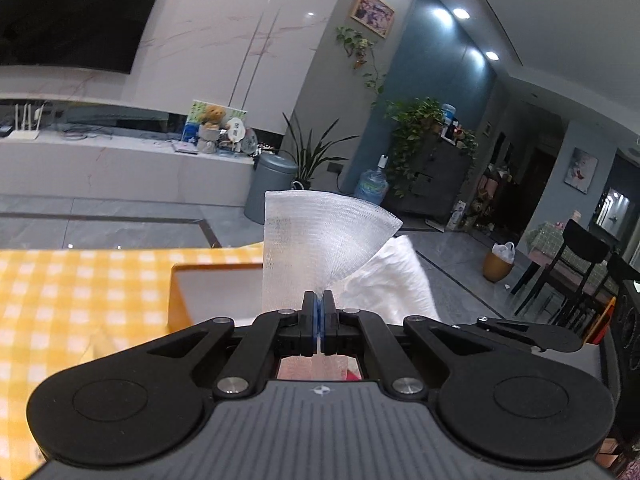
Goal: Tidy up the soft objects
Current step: 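Carry the cloth into the orange box and open the right tool while the left tool carries the mesh there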
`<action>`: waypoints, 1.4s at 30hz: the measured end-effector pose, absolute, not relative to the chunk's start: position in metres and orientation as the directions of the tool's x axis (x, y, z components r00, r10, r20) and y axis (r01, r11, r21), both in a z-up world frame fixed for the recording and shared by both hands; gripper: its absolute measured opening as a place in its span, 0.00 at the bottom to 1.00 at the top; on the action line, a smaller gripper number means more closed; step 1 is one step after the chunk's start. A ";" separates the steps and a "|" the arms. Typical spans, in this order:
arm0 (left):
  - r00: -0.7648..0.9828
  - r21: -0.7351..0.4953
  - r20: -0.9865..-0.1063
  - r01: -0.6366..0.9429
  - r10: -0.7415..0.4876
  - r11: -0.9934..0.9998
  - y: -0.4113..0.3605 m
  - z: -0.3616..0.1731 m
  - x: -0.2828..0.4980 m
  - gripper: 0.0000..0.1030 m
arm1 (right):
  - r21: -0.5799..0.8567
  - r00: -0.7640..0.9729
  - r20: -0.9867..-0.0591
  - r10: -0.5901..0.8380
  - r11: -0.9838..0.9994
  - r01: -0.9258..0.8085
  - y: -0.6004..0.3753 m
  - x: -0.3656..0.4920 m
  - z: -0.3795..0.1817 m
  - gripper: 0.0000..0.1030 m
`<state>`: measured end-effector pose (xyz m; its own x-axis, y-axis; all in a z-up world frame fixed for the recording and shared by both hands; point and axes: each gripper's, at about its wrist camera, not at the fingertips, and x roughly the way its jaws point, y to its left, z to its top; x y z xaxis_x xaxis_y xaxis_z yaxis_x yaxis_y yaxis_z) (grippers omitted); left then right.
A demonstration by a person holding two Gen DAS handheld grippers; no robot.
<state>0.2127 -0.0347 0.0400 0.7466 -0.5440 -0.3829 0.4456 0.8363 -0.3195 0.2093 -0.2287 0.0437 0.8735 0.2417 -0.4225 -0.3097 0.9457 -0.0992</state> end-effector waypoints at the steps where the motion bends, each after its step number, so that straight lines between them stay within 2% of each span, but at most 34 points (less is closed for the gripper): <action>1: 0.748 -0.311 -0.383 0.449 -0.543 0.838 -0.038 0.040 0.216 0.01 | -0.104 0.875 -0.424 0.233 0.947 -0.302 -0.231 0.217 0.042 0.20; 12: 0.727 -0.318 -0.415 0.447 -0.547 0.836 -0.055 0.019 0.275 0.01 | -0.082 0.844 -0.499 0.198 0.958 -0.273 -0.240 0.292 0.009 0.21; 26: 0.674 -0.269 -0.567 0.392 -0.473 0.880 -0.068 -0.041 0.309 0.01 | -0.063 0.740 -0.650 0.171 0.959 -0.277 -0.242 0.351 -0.050 0.23; 32: 0.651 -0.276 -0.608 0.364 -0.455 0.889 -0.064 -0.054 0.316 0.01 | -0.005 0.683 -0.707 0.182 0.965 -0.262 -0.246 0.367 -0.061 0.29; 36: 0.650 -0.285 -0.610 0.355 -0.454 0.890 -0.060 -0.055 0.315 0.04 | -0.019 0.686 -0.707 0.172 0.965 -0.262 -0.242 0.368 -0.062 0.36; 38: 0.654 -0.286 -0.606 0.353 -0.453 0.891 -0.060 -0.054 0.316 0.09 | -0.021 0.690 -0.702 0.175 0.964 -0.266 -0.241 0.366 -0.059 0.43; 39: 0.657 -0.286 -0.603 0.350 -0.452 0.892 -0.060 -0.052 0.315 0.17 | -0.019 0.691 -0.700 0.181 0.963 -0.271 -0.240 0.366 -0.056 0.50; 40: 0.661 -0.287 -0.600 0.348 -0.451 0.892 -0.059 -0.050 0.314 0.30 | -0.016 0.692 -0.697 0.188 0.961 -0.277 -0.240 0.363 -0.055 0.56; 41: 0.666 -0.290 -0.597 0.341 -0.448 0.894 -0.057 -0.048 0.313 0.36 | -0.019 0.694 -0.694 0.191 0.959 -0.284 -0.239 0.361 -0.052 0.58; 42: 0.672 -0.295 -0.591 0.335 -0.447 0.895 -0.056 -0.045 0.311 0.47 | -0.031 0.698 -0.691 0.188 0.957 -0.288 -0.238 0.359 -0.050 0.62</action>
